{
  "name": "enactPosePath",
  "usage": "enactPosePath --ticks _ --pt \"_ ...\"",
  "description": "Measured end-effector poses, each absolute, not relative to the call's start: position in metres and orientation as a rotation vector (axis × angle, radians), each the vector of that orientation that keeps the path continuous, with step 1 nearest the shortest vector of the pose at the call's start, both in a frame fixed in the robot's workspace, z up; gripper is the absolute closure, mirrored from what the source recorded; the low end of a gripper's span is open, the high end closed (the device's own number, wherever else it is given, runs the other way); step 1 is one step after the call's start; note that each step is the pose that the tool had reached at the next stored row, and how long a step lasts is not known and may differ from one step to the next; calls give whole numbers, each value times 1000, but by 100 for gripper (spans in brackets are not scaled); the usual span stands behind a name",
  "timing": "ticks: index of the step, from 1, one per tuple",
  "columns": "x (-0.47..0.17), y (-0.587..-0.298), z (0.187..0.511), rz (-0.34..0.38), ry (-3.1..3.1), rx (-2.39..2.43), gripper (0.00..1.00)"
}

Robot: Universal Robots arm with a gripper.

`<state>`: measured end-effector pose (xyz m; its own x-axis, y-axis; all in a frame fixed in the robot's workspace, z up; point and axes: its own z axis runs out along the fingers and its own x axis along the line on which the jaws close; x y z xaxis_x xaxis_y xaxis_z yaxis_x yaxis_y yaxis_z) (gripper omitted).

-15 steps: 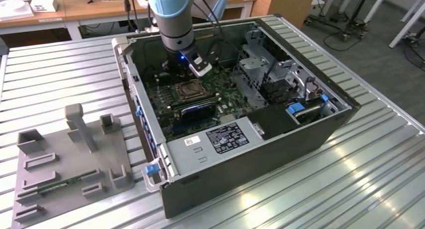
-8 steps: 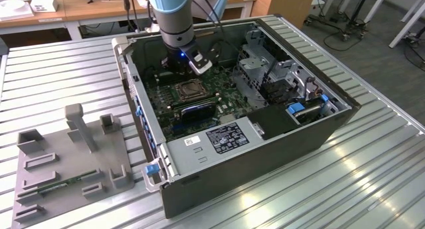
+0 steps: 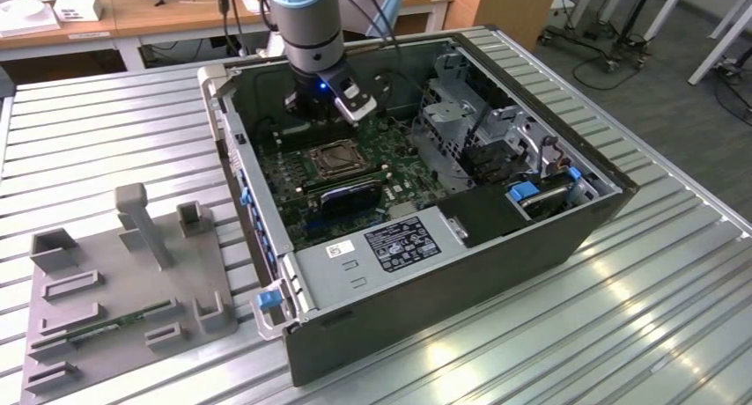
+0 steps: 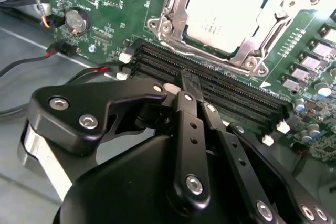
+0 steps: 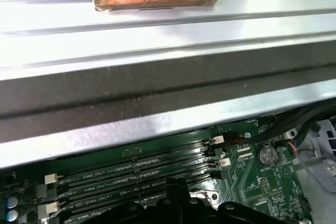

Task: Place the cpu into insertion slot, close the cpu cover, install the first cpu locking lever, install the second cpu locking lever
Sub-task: 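Install the first cpu locking lever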

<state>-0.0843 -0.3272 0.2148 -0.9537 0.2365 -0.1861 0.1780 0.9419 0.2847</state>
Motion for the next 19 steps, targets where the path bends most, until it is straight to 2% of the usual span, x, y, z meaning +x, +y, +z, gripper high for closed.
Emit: enactPosePath --ticks 14,19 --pt "-84 -327 221 390 2881 311 89" --pt "-84 -327 221 333 2914 306 89"
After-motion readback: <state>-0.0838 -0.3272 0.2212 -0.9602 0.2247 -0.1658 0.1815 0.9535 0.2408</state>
